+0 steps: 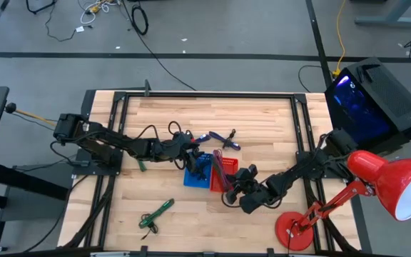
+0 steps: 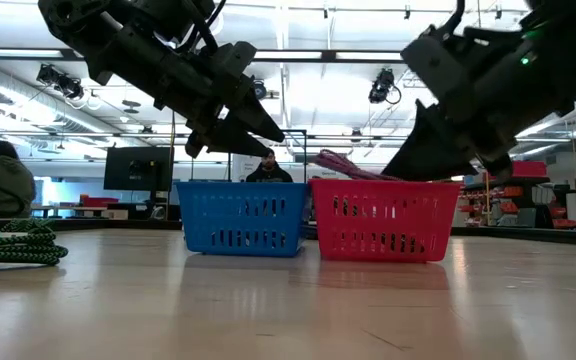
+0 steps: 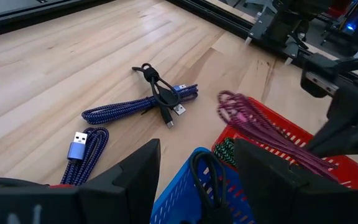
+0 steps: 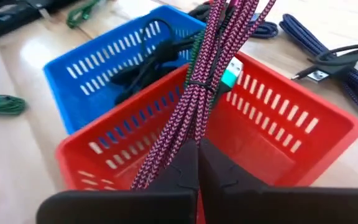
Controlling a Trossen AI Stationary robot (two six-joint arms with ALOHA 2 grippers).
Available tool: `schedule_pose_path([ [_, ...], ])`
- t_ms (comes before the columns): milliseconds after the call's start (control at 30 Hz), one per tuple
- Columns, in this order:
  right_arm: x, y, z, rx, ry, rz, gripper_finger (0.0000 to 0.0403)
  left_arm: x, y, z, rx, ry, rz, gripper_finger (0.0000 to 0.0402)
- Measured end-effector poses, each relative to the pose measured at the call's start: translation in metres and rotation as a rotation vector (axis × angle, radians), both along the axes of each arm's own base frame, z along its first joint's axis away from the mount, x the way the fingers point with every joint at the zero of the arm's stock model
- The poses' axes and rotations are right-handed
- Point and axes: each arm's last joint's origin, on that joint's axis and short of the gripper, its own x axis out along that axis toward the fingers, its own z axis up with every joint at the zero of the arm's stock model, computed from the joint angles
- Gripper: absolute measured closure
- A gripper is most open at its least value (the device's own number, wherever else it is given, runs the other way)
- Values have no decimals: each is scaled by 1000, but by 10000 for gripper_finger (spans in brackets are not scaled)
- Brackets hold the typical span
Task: Pick & Place USB Port
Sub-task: Put the black and pink USB cable into the red basket
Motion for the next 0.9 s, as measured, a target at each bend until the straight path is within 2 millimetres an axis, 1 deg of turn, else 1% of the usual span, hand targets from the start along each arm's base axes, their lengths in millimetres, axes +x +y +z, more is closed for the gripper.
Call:
schedule_pose_path([
  [233, -1, -6, -4, 11, 61, 1, 403, 0, 0, 0, 14, 6, -6, 191],
  [433, -2, -5, -5, 33, 85, 20, 398, 0, 0, 0, 14, 7, -7, 191],
  [633, 0, -5, -4, 17, 93, 50, 357, 0, 0, 0, 15, 8, -7, 191],
  [833, 3, -11, -3, -24, 114, 67, 312, 0, 0, 0, 15, 8, -7, 191],
  [900, 4, -14, 0, -37, 116, 71, 299, 0, 0, 0, 15, 8, -7, 191],
])
